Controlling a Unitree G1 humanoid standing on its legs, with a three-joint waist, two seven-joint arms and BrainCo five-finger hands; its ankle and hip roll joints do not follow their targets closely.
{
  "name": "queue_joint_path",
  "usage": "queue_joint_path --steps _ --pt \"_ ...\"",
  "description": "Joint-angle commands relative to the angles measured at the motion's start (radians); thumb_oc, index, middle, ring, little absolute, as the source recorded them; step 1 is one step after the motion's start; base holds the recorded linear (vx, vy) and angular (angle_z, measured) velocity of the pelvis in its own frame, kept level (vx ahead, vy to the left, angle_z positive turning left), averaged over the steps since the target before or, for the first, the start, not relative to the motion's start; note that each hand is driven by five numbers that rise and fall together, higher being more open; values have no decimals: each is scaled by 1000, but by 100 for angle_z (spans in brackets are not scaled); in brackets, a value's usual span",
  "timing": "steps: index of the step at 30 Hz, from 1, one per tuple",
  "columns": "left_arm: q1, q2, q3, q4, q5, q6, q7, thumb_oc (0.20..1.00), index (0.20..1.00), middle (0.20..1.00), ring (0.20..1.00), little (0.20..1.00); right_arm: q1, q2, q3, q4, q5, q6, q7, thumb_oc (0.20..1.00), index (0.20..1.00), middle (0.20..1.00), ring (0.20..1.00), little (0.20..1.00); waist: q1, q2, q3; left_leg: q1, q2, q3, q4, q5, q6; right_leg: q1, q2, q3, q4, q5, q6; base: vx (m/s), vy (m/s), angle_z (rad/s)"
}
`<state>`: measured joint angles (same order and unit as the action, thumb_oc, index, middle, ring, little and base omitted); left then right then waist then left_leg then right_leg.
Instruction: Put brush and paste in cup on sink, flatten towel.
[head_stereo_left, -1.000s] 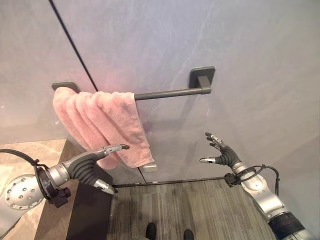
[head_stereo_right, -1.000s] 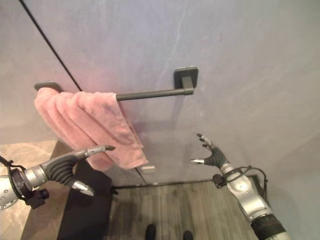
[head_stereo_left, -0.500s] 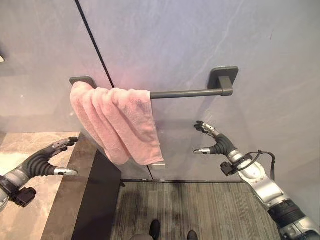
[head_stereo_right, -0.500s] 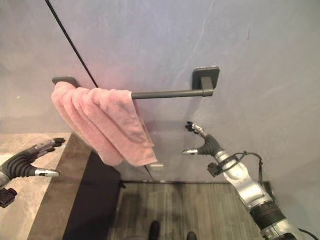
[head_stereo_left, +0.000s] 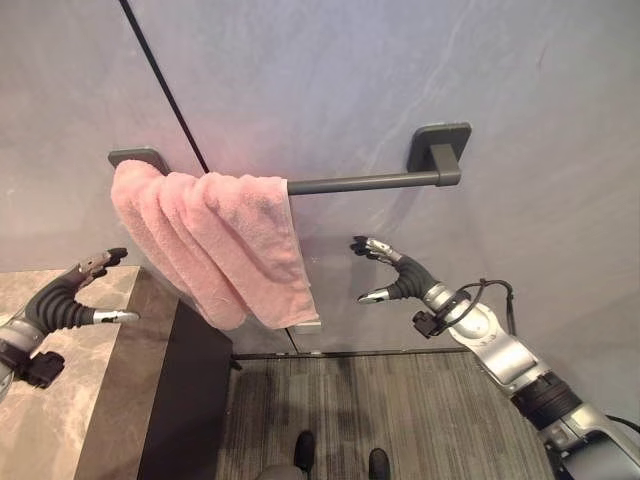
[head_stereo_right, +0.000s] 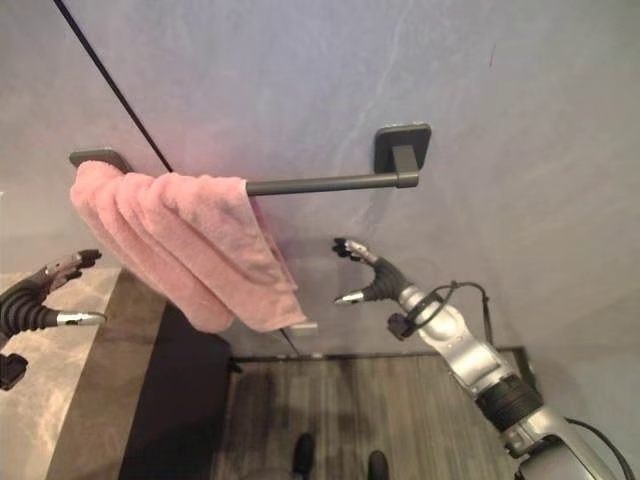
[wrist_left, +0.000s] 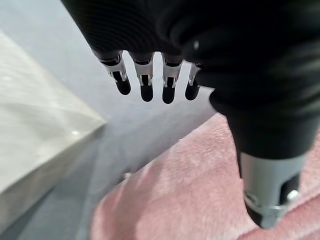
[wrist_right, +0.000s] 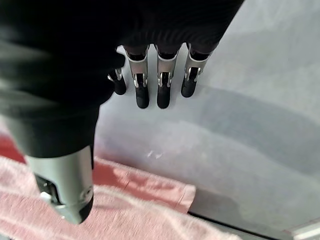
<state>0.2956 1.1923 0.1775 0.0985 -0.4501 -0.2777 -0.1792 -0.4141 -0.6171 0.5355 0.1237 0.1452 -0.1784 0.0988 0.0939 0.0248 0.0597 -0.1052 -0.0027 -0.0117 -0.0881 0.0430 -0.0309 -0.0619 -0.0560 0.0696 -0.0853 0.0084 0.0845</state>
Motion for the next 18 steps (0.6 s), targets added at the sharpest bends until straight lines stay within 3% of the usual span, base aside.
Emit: queue_joint_path --steps 1,10,18 --pt "-83 54 -18 69 36 -10 25 1000 1000 1000 1000 1000 -98 53 44 -50 50 -16 18 1000 1000 1000 1000 1000 -4 -53 -11 3 -26 48 14 -12 18 -25 -105 21 10 122 116 2 44 -18" --pt "-234 27 -100 172 75 -10 65 1000 1000 1000 1000 1000 -168 117 92 -43 52 0 26 1000 1000 1000 1000 1000 -21 -82 4 0 -19 100 11 -22 24 -63 -94 62 7 171 136 2 36 -17" --pt "-264 33 -110 169 76 -4 67 1000 1000 1000 1000 1000 -242 178 153 3 85 9 41 1000 1000 1000 1000 1000 -16 -89 7 12 -18 142 13 -35 30 -76 -90 88 2 199 151 10 43 -23"
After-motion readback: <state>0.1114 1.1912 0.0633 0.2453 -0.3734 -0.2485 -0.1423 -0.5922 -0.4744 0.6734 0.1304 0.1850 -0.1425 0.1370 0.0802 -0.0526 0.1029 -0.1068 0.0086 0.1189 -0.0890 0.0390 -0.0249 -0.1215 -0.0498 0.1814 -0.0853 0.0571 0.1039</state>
